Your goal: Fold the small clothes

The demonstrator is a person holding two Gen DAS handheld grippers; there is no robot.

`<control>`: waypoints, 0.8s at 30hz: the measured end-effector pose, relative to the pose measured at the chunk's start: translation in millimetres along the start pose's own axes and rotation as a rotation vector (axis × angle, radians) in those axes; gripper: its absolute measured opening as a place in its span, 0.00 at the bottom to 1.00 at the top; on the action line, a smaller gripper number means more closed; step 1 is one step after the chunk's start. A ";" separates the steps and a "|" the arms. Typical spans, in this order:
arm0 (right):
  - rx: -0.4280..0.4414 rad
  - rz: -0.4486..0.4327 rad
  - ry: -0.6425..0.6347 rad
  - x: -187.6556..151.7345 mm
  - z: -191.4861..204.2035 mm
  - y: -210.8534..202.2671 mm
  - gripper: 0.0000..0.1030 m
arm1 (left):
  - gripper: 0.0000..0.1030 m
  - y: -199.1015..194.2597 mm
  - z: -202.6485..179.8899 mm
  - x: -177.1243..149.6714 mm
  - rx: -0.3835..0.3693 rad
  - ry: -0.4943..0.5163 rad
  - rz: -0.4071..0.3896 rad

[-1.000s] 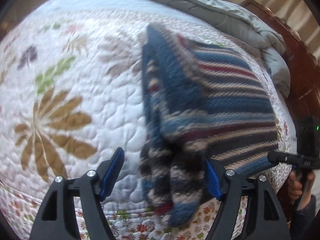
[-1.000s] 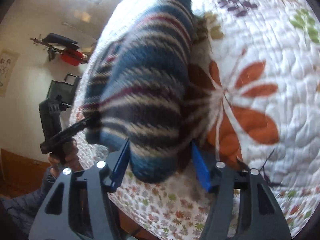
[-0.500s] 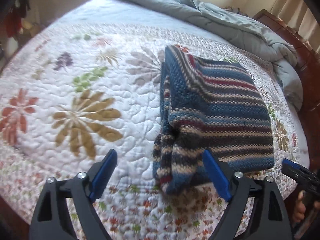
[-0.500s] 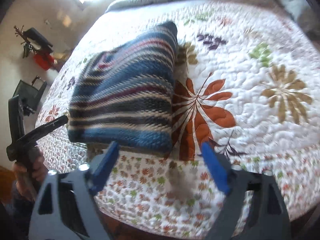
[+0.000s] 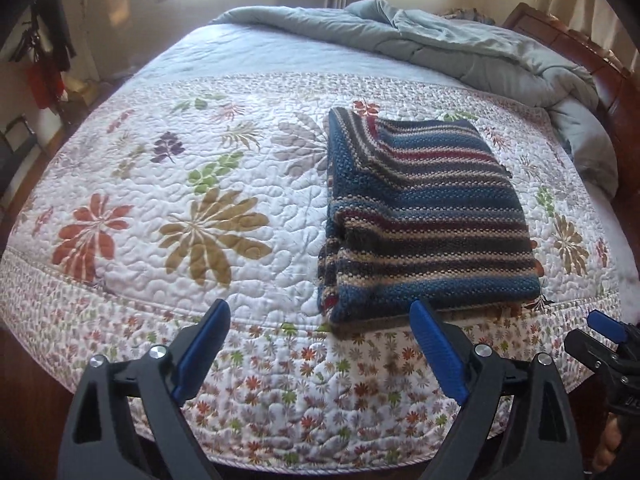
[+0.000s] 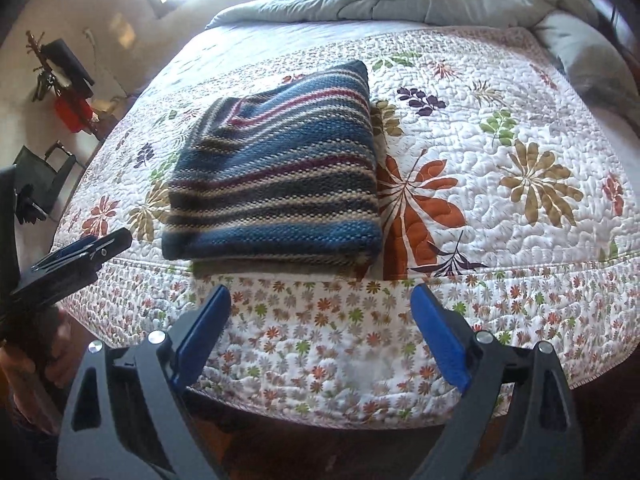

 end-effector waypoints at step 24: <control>-0.081 -0.024 -0.030 0.3 20.8 -11.7 0.89 | 0.91 -36.5 -8.2 -2.2 0.055 0.048 -0.086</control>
Point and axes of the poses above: each gripper's, at about its wrist camera, not at the fingertips, and y roughly the way its jaws point, z to its left, x to its top, the point moved 5 cm from there along y, roughly the way its jaws point, and after that the axes turned 7 degrees about x, right-handed, at the moved point
